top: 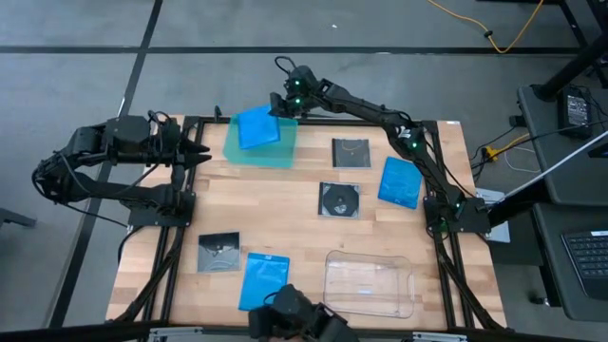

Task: Pick & place jewel cases by type
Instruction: Put the top left dark blue CD case into the light blue bin

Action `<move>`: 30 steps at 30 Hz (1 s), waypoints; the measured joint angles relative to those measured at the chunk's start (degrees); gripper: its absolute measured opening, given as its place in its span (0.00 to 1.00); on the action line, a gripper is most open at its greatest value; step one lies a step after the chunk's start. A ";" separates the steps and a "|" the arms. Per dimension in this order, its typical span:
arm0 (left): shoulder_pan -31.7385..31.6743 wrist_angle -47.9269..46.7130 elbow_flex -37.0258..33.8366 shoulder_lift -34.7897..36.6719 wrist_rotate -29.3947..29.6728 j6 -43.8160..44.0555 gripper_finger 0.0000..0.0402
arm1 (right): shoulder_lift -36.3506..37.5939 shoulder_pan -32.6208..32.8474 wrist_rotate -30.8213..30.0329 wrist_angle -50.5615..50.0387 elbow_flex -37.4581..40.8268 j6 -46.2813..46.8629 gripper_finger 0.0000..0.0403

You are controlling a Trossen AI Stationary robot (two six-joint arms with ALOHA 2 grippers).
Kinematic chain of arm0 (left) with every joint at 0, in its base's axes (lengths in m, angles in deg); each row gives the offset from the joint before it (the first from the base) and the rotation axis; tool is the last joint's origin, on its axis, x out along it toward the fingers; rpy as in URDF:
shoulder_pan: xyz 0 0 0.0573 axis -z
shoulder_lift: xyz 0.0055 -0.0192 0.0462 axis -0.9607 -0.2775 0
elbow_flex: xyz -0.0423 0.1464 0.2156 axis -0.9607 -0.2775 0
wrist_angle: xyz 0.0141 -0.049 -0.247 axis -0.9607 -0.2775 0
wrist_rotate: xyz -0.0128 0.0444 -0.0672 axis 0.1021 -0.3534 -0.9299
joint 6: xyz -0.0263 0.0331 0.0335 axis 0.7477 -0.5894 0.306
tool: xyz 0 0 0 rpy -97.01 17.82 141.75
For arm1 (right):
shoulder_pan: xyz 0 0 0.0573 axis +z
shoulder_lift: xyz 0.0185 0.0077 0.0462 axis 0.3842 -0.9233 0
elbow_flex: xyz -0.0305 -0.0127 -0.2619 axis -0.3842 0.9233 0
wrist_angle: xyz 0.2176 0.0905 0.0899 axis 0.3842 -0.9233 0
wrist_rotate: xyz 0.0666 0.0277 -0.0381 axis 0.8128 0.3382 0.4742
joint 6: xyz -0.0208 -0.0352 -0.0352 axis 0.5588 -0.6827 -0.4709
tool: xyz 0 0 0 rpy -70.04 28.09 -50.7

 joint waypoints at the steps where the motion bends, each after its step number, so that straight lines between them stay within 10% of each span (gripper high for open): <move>1: 0.00 0.00 0.00 0.00 0.00 -0.22 0.25 | -0.02 0.00 -0.94 -0.62 0.00 -0.11 0.10; 30: 0.00 0.02 0.00 0.02 1.51 -3.17 0.25 | -2.18 2.89 -6.82 -2.14 -0.02 2.66 0.16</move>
